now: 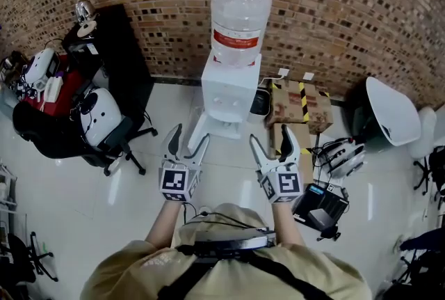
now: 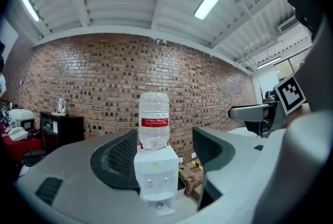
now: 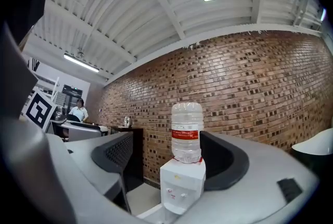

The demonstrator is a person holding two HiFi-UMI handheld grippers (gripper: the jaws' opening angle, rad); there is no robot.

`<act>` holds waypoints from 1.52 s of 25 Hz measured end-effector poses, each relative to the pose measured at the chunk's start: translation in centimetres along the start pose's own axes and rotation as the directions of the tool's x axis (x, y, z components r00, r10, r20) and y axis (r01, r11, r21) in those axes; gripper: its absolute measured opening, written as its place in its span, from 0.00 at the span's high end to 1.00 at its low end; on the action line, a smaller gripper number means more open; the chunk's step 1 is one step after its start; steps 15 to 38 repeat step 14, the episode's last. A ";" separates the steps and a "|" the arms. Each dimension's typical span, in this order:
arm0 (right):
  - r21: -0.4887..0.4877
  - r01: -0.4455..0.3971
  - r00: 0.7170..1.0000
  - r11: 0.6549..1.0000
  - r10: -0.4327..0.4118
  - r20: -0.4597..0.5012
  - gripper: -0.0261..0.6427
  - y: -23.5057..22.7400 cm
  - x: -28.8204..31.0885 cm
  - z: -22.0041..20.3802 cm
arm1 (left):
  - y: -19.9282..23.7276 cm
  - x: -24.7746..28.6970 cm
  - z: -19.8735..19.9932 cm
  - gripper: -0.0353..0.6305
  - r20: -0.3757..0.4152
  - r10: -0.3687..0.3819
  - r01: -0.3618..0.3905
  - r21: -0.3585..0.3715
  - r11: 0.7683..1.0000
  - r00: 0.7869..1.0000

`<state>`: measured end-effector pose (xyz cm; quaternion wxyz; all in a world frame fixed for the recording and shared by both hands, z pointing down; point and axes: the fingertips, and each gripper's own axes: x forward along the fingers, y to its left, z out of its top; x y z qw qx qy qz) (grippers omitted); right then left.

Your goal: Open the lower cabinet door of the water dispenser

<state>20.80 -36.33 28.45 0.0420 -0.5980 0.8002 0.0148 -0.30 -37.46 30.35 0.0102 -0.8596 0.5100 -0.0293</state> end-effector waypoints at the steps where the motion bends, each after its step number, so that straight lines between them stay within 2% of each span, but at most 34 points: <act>1: -0.004 -0.007 1.000 1.000 0.007 0.002 0.32 0.3 0.1 0.1 | -0.1 0.0 0.2 0.45 0.006 -0.004 0.004 0.003 1.000 1.000; 10: 0.002 -0.034 0.999 0.999 0.034 -0.026 0.32 2.1 -0.7 -0.4 | -1.0 -0.7 -0.5 0.45 0.003 -0.010 0.010 -0.010 1.000 1.000; 38: 0.006 -0.033 0.999 0.999 0.033 -0.027 0.33 2.0 -1.1 -0.8 | -1.6 -0.5 -0.8 0.45 -0.002 -0.016 0.016 -0.001 1.000 1.000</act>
